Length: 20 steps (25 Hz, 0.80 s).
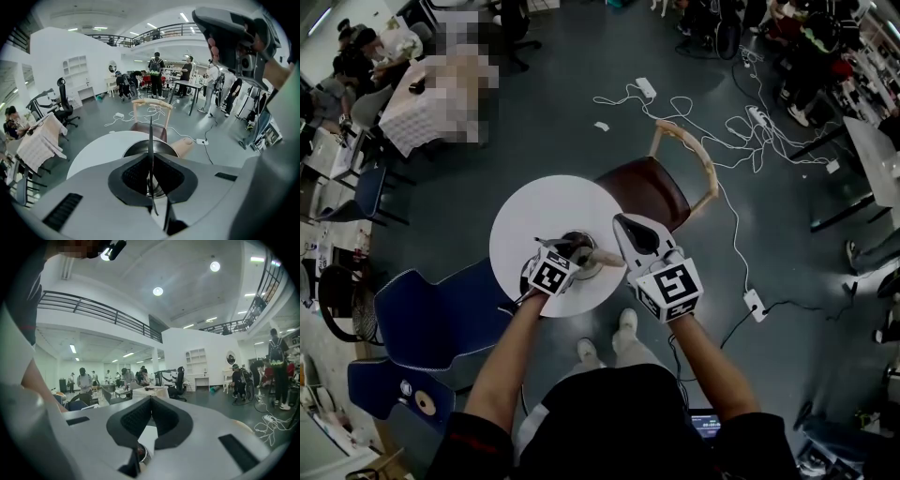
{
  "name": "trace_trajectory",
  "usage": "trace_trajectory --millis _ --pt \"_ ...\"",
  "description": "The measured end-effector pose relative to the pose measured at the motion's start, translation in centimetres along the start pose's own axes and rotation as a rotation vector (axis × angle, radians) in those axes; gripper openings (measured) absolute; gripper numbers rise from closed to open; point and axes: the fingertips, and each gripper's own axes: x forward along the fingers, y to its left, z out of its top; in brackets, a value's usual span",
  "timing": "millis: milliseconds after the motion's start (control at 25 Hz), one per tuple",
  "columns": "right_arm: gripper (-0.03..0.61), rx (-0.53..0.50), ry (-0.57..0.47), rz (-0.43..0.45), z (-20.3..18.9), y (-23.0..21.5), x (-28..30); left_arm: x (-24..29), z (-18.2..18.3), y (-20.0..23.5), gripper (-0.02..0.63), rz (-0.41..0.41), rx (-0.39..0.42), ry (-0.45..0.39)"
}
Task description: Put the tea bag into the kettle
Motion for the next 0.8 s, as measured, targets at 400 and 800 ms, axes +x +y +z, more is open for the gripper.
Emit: trace_trajectory --millis 400,800 --pt "0.018 -0.003 0.011 0.007 -0.7 0.0 0.1 1.3 -0.6 0.1 0.037 0.027 0.057 0.028" --pt "0.018 0.004 0.033 0.011 -1.3 -0.2 0.3 1.7 -0.8 -0.1 0.041 0.009 0.045 0.008"
